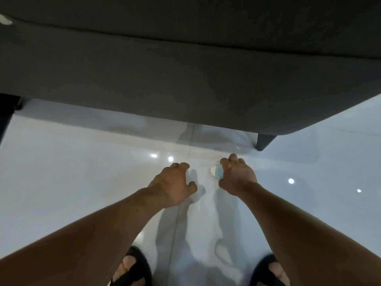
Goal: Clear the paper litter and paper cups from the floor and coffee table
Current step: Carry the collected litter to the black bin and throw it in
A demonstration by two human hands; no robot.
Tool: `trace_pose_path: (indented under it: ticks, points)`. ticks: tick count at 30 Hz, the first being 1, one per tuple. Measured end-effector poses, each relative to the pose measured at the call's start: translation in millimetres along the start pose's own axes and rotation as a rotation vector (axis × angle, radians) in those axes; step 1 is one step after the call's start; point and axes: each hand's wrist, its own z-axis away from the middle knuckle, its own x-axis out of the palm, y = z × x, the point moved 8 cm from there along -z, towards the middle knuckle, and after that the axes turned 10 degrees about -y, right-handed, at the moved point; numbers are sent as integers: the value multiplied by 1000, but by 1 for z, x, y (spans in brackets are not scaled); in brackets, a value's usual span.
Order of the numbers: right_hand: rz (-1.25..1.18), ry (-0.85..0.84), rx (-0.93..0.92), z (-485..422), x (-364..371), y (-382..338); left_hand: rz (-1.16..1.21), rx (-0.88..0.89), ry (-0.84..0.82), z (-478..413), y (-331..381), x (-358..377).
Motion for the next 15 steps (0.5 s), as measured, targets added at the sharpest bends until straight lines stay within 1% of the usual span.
trace_pose_path:
  ticks: [2, 4, 6, 9, 13, 15]
  points:
    - [-112, -3, -20, 40, -1, 2, 40, -19, -37, 18, 17, 3]
    - [-188, 48, -62, 90, -19, 4, 94, -11, -85, 44, 46, 7]
    - [-270, 129, -96, 146, -48, 10, 133, 28, -142, 73, 86, 7]
    - [-353, 199, -127, 227, -95, 28, 181, 100, -201, 117, 158, -1]
    - [-475, 321, -62, 312, -146, 75, 204, 212, -301, 167, 256, -3]
    - [-535, 343, -15, 341, -160, 104, 235, 241, -362, 185, 301, 5]
